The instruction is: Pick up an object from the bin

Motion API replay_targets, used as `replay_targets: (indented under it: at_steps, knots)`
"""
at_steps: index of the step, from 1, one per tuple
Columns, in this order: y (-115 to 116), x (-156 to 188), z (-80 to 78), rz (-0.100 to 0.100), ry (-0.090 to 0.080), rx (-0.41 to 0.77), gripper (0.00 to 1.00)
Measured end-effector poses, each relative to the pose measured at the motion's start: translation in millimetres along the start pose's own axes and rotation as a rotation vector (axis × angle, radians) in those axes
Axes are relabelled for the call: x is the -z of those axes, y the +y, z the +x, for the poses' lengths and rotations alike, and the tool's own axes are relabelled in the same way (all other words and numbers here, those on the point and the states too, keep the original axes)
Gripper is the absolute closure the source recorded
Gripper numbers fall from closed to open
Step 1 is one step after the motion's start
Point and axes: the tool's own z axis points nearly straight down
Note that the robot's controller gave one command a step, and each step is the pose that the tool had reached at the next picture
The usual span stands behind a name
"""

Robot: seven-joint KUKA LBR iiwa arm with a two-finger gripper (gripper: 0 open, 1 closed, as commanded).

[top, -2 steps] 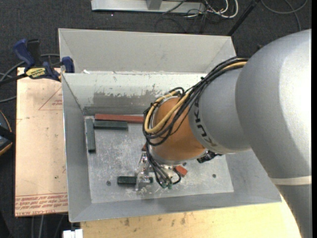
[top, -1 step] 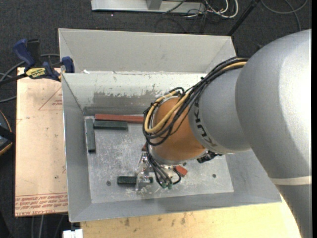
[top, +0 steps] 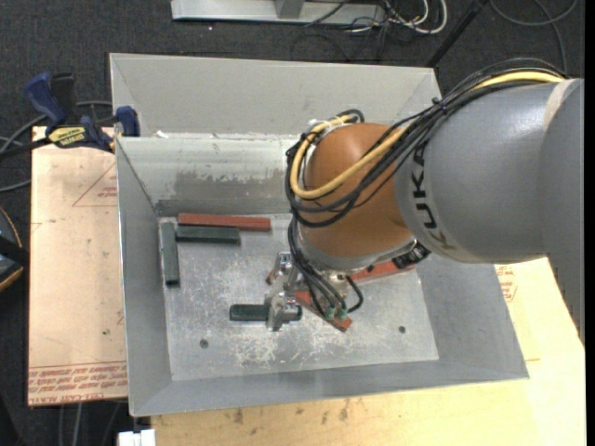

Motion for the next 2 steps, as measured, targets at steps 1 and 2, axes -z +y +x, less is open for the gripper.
replay_targets:
  at_steps: [1,2]
  knots:
    - [0,0,0.0,0.000,0.000,0.000,1.00]
    - [4,68,-8.5,0.000,-0.001,0.009,1.00]
